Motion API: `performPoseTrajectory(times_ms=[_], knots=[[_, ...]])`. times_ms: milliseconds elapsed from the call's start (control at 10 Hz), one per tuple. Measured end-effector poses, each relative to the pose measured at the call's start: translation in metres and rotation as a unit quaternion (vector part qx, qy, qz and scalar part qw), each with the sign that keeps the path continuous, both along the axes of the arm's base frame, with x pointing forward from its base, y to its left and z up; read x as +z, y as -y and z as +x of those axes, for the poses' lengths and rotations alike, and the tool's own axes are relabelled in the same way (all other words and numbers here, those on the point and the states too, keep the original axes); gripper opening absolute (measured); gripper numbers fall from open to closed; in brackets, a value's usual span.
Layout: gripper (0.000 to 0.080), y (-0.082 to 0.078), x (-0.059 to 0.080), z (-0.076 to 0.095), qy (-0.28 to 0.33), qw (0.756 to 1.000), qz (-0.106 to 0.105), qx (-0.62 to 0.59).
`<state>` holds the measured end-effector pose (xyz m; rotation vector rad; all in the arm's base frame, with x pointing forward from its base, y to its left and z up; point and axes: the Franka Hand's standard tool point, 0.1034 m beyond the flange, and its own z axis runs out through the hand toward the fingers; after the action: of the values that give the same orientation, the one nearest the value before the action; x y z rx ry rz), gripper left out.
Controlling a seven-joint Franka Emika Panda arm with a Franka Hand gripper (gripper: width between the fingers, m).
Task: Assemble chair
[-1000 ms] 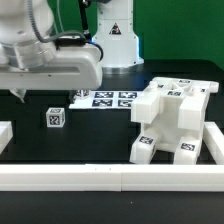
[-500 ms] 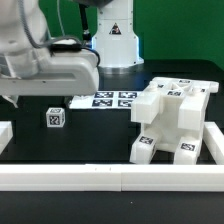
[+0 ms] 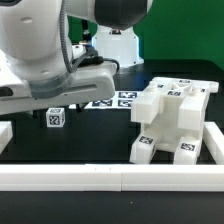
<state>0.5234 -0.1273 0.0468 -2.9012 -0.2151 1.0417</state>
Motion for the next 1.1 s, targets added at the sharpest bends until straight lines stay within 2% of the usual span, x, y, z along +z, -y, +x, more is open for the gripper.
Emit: performPoseTrajectory(times_ms=[100,300,800,900,1000,1100], knots=[[0.0649,0.007,0.002,-0.014,-0.046,0.999,-0.02,-0.013],[0.0649,0.014,-0.006,-0.021,-0.106,0.993,-0.043,-0.019],[0.0649,0.015,-0.01,-0.023,-0.108,0.993,-0.044,-0.021],[0.0649,0.014,-0.009,-0.042,-0.157,0.985,-0.057,-0.049],[0.0649,0.016,-0.016,-0.044,-0.168,0.983,-0.058,-0.05],[0.0649,0.016,-0.015,-0.042,-0.163,0.984,-0.058,-0.049]])
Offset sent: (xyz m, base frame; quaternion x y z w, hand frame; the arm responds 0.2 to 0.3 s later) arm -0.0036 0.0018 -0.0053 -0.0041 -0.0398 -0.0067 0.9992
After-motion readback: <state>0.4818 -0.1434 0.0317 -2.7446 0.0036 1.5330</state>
